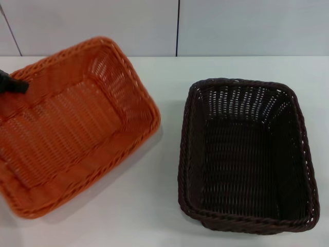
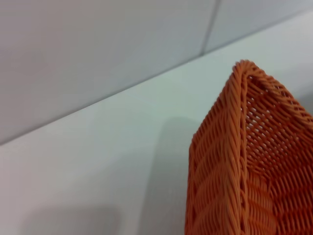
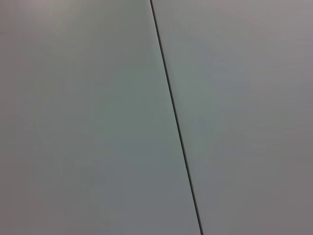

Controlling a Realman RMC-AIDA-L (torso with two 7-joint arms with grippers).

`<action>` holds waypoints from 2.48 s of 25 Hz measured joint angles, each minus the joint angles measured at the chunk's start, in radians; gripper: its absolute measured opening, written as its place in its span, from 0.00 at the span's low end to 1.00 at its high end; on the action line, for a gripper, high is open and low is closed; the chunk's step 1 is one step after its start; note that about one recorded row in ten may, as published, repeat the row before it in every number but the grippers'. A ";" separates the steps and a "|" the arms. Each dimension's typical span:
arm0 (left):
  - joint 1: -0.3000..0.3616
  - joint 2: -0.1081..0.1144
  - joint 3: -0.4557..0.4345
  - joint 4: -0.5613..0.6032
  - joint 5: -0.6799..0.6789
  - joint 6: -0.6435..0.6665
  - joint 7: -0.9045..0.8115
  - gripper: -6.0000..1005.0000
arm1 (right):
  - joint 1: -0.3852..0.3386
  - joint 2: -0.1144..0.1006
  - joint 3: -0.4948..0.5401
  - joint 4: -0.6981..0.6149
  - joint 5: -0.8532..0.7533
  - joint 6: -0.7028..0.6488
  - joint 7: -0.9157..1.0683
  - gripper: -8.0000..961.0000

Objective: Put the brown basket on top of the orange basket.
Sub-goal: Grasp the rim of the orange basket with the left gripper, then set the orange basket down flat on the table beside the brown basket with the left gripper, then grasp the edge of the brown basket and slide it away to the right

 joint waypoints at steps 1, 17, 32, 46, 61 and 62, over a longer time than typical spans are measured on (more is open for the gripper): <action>-0.006 0.006 -0.003 -0.002 0.000 0.018 0.040 0.18 | 0.000 0.000 0.000 0.000 0.000 0.002 0.000 0.71; -0.037 0.010 0.036 -0.068 0.012 0.123 0.186 0.18 | 0.011 0.000 0.001 0.004 0.000 0.032 0.000 0.71; -0.195 -0.137 0.089 -0.302 0.004 -0.079 0.308 0.19 | -0.011 0.004 0.000 0.008 0.000 0.031 0.007 0.71; -0.224 -0.150 0.110 -0.334 -0.013 -0.165 0.277 0.20 | -0.008 0.005 0.000 0.017 0.002 0.038 0.008 0.71; -0.168 -0.152 0.130 -0.231 -0.072 -0.268 0.216 0.63 | 0.010 0.005 0.002 0.018 0.002 0.043 0.008 0.71; -0.149 -0.153 0.131 -0.203 -0.107 -0.286 0.212 0.66 | 0.013 0.005 0.002 0.019 0.002 0.045 0.008 0.71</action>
